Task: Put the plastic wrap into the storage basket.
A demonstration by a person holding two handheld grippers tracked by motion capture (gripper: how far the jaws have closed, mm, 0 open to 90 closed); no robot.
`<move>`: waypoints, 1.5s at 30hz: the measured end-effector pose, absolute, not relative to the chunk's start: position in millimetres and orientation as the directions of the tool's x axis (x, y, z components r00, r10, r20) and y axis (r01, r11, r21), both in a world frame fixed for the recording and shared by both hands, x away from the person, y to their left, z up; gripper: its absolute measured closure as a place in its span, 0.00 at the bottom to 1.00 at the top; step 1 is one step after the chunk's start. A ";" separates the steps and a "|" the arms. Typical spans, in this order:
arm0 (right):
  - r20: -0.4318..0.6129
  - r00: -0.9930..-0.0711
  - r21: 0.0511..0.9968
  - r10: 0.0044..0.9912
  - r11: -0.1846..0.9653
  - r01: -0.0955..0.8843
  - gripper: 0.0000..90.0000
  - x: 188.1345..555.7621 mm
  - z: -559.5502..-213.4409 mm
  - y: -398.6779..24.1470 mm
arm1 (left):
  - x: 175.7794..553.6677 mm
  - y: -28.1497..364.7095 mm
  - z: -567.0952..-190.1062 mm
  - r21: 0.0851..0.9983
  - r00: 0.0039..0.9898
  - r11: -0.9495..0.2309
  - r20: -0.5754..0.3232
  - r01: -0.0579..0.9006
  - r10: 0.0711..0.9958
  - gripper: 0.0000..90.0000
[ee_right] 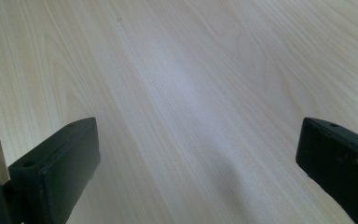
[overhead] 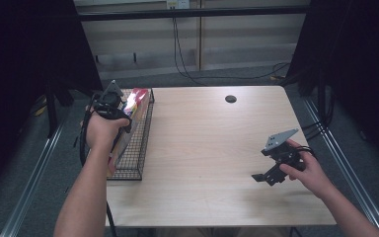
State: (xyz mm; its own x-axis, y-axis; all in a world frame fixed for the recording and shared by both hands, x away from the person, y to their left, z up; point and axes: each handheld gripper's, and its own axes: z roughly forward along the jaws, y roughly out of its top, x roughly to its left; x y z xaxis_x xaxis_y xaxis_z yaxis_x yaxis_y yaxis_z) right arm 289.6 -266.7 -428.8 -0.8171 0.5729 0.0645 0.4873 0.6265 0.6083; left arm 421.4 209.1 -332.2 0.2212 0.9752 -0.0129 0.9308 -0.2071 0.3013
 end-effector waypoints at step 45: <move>0.077 -0.820 0.623 0.567 0.615 0.484 0.00 280.5 -442.0 -271.9 | 445.8 219.4 -381.5 0.261 0.069 -0.059 -0.028 0.964 0.997 0.49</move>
